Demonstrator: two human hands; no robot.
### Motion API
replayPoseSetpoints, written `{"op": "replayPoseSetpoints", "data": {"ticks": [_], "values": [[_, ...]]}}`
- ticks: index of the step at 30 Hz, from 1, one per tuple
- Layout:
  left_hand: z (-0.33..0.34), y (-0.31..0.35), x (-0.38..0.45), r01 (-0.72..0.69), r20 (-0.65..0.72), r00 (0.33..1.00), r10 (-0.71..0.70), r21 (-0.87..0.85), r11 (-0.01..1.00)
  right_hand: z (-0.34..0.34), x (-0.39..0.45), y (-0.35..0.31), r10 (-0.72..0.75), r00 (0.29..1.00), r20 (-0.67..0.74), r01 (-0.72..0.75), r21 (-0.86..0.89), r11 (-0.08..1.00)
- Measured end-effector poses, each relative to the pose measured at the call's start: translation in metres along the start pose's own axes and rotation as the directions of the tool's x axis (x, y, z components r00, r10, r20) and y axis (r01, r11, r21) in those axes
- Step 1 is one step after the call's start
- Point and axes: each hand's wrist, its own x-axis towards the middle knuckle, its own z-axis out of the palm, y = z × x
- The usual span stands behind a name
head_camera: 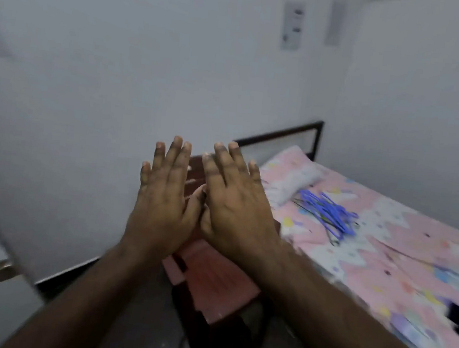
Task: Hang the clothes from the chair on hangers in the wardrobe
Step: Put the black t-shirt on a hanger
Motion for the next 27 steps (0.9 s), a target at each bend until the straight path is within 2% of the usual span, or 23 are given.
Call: {"op": "replayPoseSetpoints", "data": {"ticks": [4, 10, 20, 27], "values": [[0.098, 0.049, 0.008, -0.091, 0.12, 0.987, 0.107, -0.131, 0.987, -0.004, -0.049, 0.084, 0.213, 0.976, 0.051, -0.205, -0.131, 0.97], [0.218, 0.105, 0.019, -0.154, 0.266, 0.932, 0.247, -0.326, 0.933, -0.002, -0.102, 0.184, 0.459, 0.884, 0.086, -0.419, -0.287, 0.861], [0.367, 0.161, 0.06, -0.223, 0.449, 0.773, 0.448, -0.469, 0.855, 0.024, -0.134, 0.303, 0.736, 0.673, 0.075, -0.638, -0.445, 0.629], [0.446, 0.244, 0.071, -0.28, 0.5, 0.644, 0.579, -0.55, 0.787, 0.007, -0.179, 0.389, 0.844, 0.536, 0.018, -0.723, -0.507, 0.47]]}}
